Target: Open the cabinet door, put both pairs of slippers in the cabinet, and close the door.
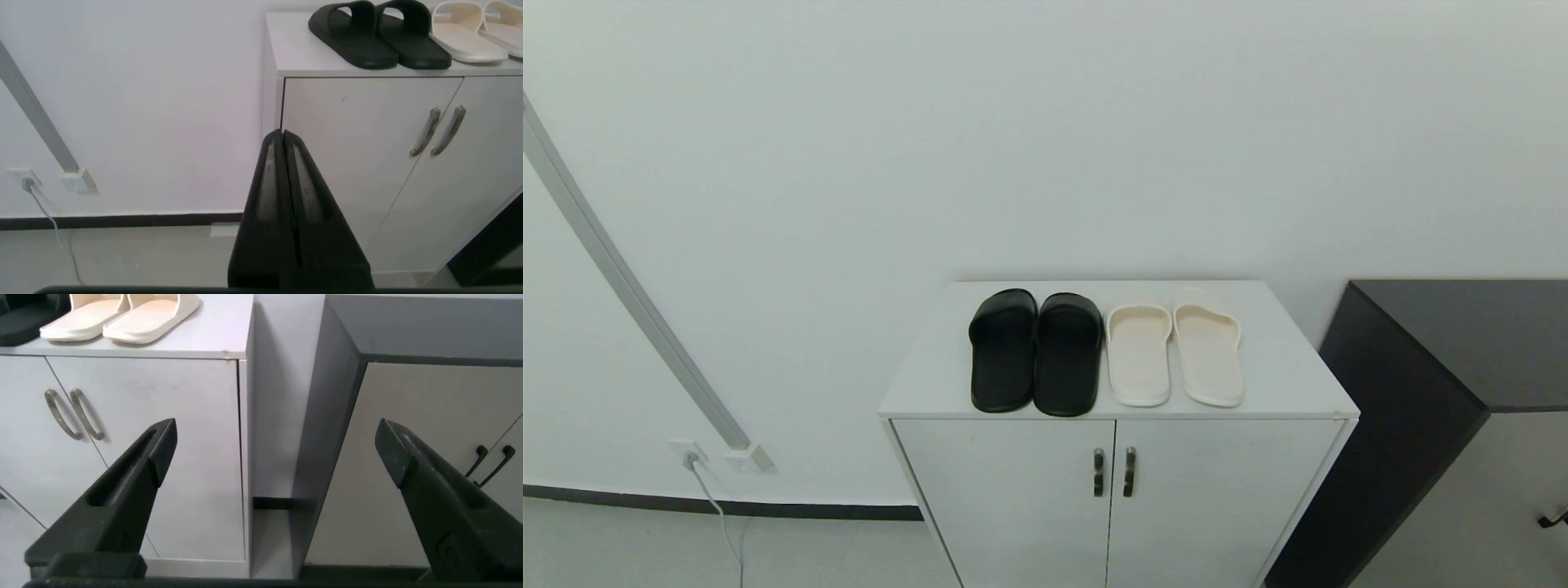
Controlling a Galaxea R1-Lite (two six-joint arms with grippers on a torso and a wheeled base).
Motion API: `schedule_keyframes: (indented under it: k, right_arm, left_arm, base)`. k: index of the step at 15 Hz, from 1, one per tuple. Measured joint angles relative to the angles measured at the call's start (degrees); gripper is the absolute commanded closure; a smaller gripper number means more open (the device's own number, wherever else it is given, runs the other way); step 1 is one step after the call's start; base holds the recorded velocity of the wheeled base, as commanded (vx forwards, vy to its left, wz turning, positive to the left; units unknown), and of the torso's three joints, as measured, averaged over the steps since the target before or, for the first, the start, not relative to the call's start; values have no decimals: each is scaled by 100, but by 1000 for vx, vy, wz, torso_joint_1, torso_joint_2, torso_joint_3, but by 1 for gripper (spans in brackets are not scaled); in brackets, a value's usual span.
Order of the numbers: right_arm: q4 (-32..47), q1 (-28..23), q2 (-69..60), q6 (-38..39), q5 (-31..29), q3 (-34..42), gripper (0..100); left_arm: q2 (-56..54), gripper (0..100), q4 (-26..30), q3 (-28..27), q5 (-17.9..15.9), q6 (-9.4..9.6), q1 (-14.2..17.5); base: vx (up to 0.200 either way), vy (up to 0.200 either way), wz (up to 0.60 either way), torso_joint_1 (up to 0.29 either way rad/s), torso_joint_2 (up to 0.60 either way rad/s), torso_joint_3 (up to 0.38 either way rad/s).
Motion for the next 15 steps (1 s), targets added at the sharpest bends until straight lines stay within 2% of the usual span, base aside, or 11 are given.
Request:
schedule_keyframes:
  k: [4, 5, 8, 10, 11, 15]
  right_arm:
    - [-21, -6, 35, -29, -11, -38, 0]
    - [-35, -6, 105, 91, -39, -252, 0]
    - [232, 43, 853, 467, -104, -1802, 0]
    - [202, 152, 1865, 596, -66, -2444, 0]
    - [-35, 261, 2475, 646, -33, -2486, 0]
    - [-1833, 1033, 4925, 827, -166, -2309, 0]
  left_arm:
    - [0, 100, 5, 0, -2, 5, 0]
    - [0, 100, 5, 0, -2, 5, 0]
    - [0, 100, 6, 2, 0, 5, 0]
    - [0, 100, 6, 2, -2, 5, 0]
    - [0, 100, 6, 2, 0, 6, 0]
    - [0, 100, 6, 2, 0, 6, 0]
  base:
    - [0, 0, 0, 0, 0, 0]
    - [0, 0, 0, 0, 0, 0]
    - [0, 0, 0, 0, 0, 0]
    - [0, 0, 0, 0, 0, 0]
    - [0, 0, 0, 0, 0, 0]
    - [0, 0, 0, 0, 0, 0]
